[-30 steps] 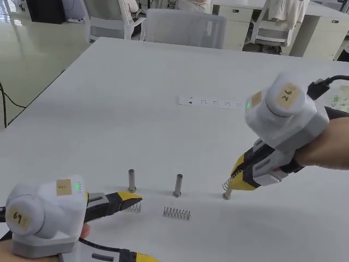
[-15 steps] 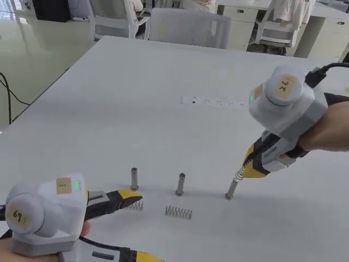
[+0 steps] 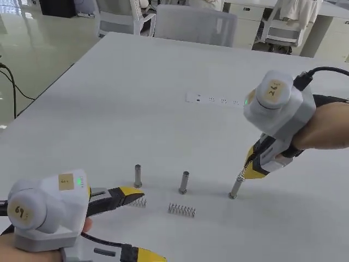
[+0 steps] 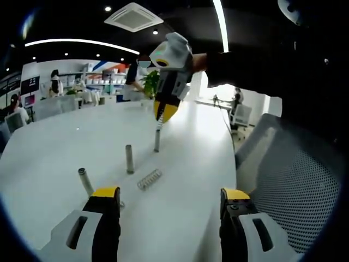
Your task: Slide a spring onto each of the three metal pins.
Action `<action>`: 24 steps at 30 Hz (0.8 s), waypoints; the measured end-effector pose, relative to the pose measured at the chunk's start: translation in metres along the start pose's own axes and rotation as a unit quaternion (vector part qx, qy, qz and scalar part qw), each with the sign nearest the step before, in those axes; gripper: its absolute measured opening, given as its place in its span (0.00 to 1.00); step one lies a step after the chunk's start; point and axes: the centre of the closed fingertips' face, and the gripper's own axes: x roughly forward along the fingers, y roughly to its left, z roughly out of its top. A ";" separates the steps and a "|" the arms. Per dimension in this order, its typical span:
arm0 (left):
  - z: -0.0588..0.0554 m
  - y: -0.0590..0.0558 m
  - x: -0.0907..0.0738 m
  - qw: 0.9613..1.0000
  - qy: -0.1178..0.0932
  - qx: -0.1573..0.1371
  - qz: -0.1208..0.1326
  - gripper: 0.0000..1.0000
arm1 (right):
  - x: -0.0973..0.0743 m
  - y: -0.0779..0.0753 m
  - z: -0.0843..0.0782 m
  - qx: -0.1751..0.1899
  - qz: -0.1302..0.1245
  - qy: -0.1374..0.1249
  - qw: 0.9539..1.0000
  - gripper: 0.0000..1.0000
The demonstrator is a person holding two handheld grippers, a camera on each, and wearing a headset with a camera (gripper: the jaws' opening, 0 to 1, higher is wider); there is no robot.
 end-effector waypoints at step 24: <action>-0.002 0.002 -0.001 1.000 0.001 -0.002 0.003 0.69 | 0.033 0.002 -0.007 -0.003 0.025 0.038 0.999 0.08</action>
